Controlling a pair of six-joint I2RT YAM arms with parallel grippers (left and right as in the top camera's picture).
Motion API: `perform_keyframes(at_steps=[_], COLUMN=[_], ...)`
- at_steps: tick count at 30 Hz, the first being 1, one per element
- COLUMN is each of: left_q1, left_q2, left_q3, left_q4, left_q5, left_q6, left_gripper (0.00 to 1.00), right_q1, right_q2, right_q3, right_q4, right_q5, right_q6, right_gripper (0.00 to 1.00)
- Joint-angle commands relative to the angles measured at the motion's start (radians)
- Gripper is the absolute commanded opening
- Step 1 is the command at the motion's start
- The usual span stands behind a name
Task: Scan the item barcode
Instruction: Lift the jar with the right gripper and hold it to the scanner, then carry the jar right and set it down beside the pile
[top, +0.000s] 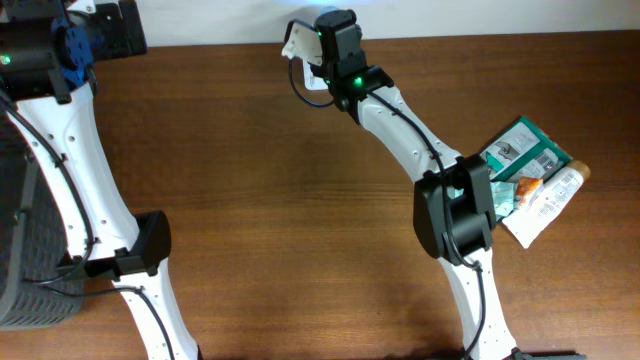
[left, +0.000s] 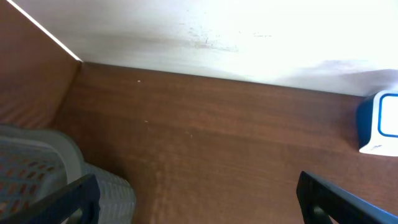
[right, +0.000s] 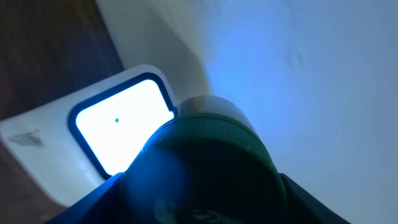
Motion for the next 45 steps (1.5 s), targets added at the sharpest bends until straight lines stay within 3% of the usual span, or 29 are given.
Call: perform_keyframes(at_steps=[1,19,31,34,35,42,45], left_q1=[0.003,0.003,0.003,0.003,0.003,0.003,0.003], left_q2=[0.005,0.005,0.005,0.005,0.005,0.005,0.005], left_q3=[-0.002,-0.002,-0.002,-0.002,-0.002,-0.002,-0.002], left_q4=[-0.002,-0.002,-0.002,-0.002,-0.002,-0.002,-0.002], left_q5=[-0.015,-0.015,-0.015,-0.015,-0.015,-0.015,-0.015], left_q6=[-0.010,-0.010,-0.010,-0.010,-0.010,-0.010,-0.010], left_gripper=[0.99,0.99,0.99,0.99,0.99,0.99,0.99], right_q1=[-0.018,0.006,0.010,0.012,0.012,0.012,0.012], right_q2=[0.017,0.018,-0.152,-0.233,-0.277,-0.360,-0.350], right_q3=[0.019,0.019,0.019,0.019,0.019,0.019,0.019], right_q4=[0.057,0.109,0.028,-0.060,-0.141,-0.617,-0.859], right_q5=[0.009,-0.030,-0.061,-0.060,-0.069,-0.257,-0.351], right_q6=[-0.178,-0.182,0.135,0.280,0.384,0.764,0.824], right_gripper=[0.61,0.61,0.60,0.61,0.61,0.61,0.61])
